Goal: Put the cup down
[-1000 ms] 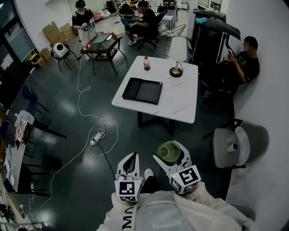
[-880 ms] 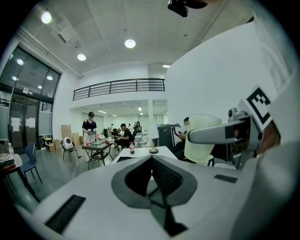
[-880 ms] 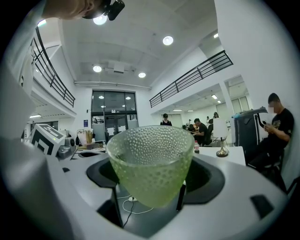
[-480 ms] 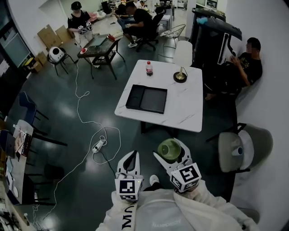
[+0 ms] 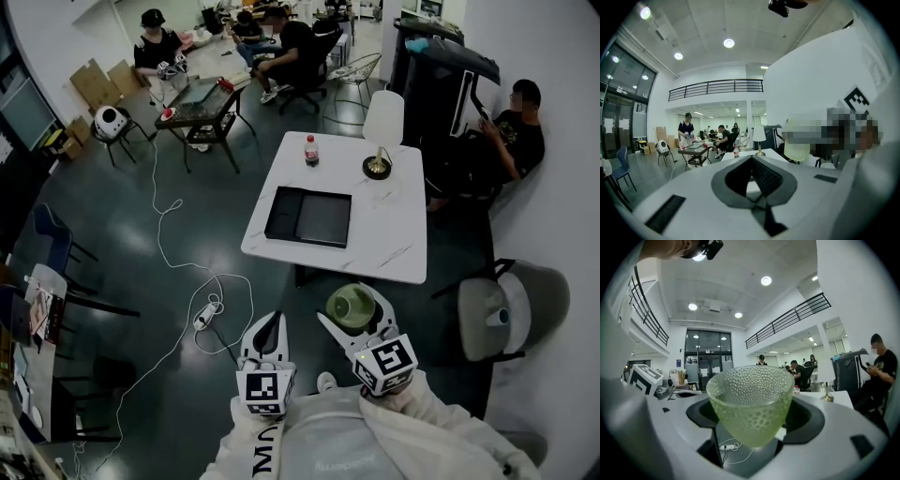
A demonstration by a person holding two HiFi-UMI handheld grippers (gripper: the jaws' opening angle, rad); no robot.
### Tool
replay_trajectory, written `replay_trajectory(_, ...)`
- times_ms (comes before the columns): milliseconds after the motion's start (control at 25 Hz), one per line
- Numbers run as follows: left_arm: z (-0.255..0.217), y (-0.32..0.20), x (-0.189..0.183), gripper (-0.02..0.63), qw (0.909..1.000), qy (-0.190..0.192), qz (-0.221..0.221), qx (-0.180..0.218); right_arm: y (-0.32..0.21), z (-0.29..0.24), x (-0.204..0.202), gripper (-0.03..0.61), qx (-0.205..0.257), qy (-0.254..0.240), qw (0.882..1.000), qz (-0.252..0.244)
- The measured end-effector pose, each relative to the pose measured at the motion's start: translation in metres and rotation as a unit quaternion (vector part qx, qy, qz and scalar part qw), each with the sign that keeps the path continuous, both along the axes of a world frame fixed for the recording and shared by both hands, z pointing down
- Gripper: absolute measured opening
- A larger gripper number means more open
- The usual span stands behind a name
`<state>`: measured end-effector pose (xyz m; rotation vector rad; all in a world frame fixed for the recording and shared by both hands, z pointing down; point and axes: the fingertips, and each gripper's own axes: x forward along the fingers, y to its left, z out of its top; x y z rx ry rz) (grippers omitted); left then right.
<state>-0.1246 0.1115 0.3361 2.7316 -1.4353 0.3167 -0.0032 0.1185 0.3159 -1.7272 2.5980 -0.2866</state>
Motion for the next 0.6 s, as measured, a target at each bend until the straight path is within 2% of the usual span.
replay_trajectory(320, 0.003, -0.015, -0.002, 0.011, 1.0000, 0.006, 0.005, -0.002, -0.015, 0.002, -0.003, 0.388, -0.005, 0.006, 1.000, 0.003)
replay_trajectory(600, 0.004, -0.023, -0.015, 0.011, 0.9999, 0.011, -0.008, -0.005, -0.025, -0.001, -0.012, 0.388, -0.006, 0.009, 1.000, -0.006)
